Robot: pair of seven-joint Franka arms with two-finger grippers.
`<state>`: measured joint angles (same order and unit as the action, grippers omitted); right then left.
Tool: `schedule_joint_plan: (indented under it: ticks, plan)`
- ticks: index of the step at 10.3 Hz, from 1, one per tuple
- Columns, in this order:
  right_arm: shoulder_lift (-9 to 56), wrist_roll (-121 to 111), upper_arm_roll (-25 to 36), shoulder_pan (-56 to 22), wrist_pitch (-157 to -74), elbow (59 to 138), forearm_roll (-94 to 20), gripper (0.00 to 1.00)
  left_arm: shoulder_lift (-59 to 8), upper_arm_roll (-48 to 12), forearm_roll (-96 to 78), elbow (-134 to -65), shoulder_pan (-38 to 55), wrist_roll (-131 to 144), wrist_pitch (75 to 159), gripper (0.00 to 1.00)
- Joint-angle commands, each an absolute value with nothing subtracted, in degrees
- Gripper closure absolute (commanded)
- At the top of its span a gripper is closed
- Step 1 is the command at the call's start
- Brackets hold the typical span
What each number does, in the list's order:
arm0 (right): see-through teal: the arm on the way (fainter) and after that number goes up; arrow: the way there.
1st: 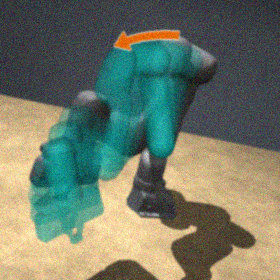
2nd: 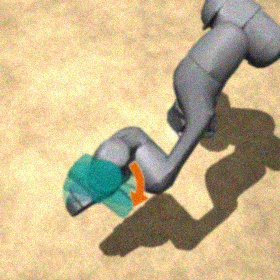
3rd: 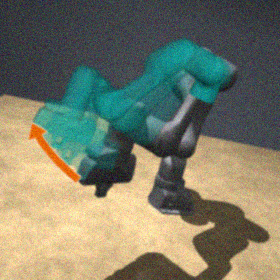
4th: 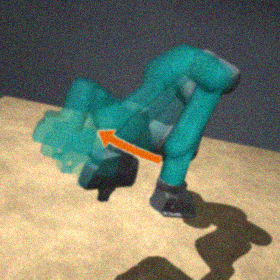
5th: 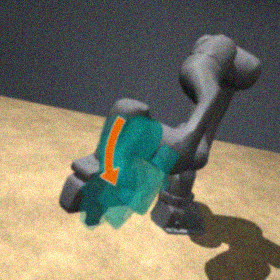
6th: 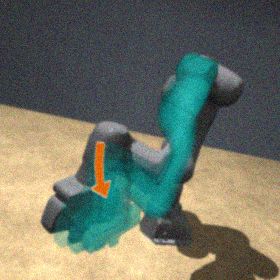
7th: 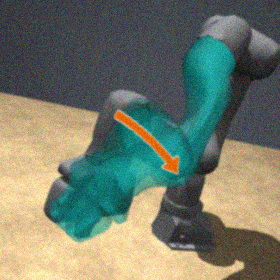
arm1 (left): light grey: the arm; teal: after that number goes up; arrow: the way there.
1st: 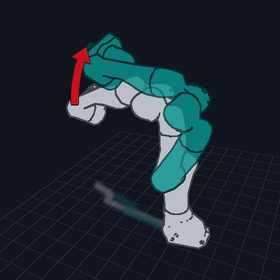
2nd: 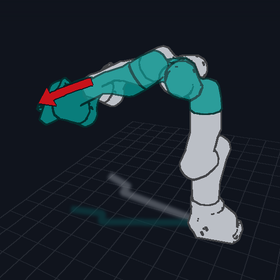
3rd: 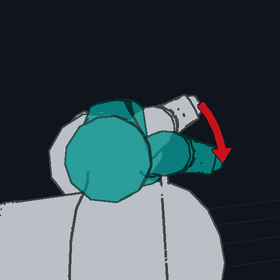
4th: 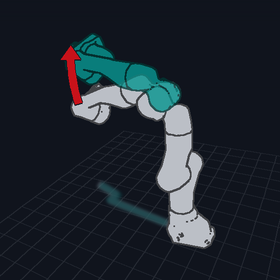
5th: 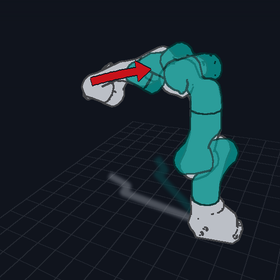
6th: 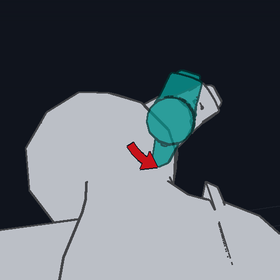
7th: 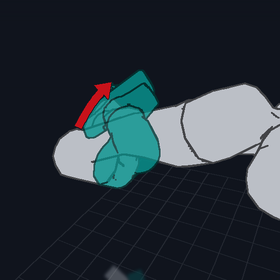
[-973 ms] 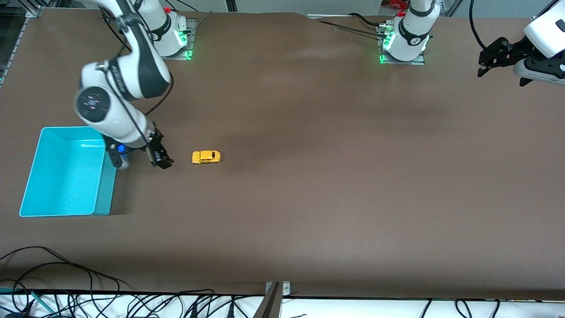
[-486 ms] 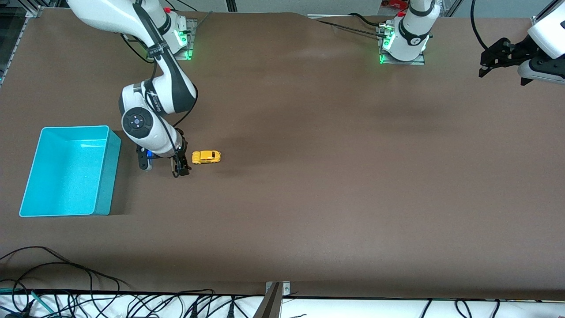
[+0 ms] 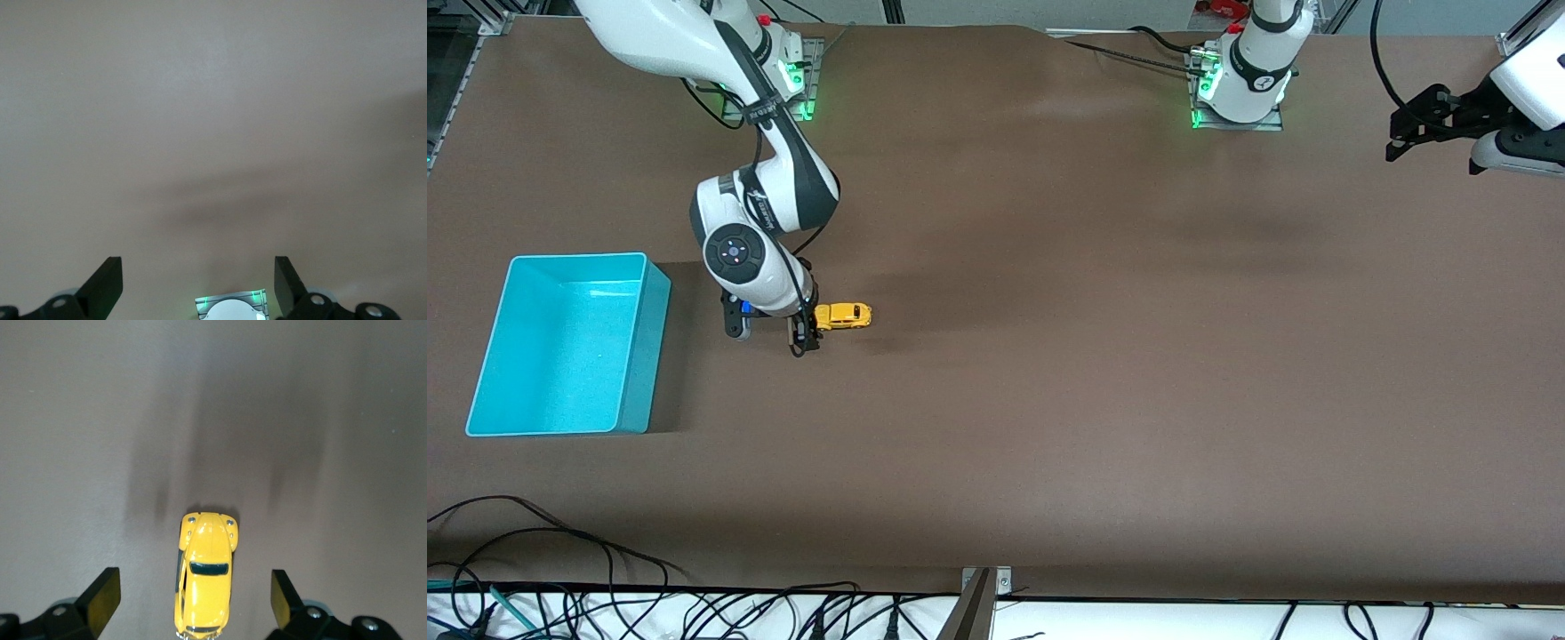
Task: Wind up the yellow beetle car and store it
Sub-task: 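Lower the right gripper and grasp the yellow car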
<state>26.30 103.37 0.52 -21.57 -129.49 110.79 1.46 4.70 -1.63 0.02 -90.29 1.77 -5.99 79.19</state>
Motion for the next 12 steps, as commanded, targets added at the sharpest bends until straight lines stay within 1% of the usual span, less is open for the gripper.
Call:
schedule_joint_plan:
  ticks: [1,6,7,9,11,12]
  plan:
    - [28.6,107.2,0.9,-23.0,-131.0,110.0,2.7,0.0,3.5,-2.1,-0.1,-88.1,1.9,-5.1,77.6,0.0]
    - [31.1,108.6,0.8,-24.5,-134.0,110.2,2.3,0.0,3.5,-2.0,-0.6,-88.0,1.9,-5.7,77.6,0.0]
    - [31.7,108.5,0.8,-24.7,-134.0,110.2,2.4,0.04,3.5,-2.0,-0.6,-88.0,1.8,-5.7,77.6,0.0]
    - [31.7,108.5,0.8,-24.6,-134.0,110.1,2.3,0.32,3.5,-2.0,-0.7,-88.0,1.8,-5.7,77.7,0.0]
    - [31.7,108.6,0.8,-24.6,-134.0,110.1,2.0,0.71,3.4,-2.0,-0.7,-88.0,1.8,-5.7,77.8,0.0]
    - [31.7,108.6,0.8,-24.6,-133.9,110.0,2.0,0.79,3.3,-2.0,-0.7,-88.0,1.8,-5.7,77.9,0.0]
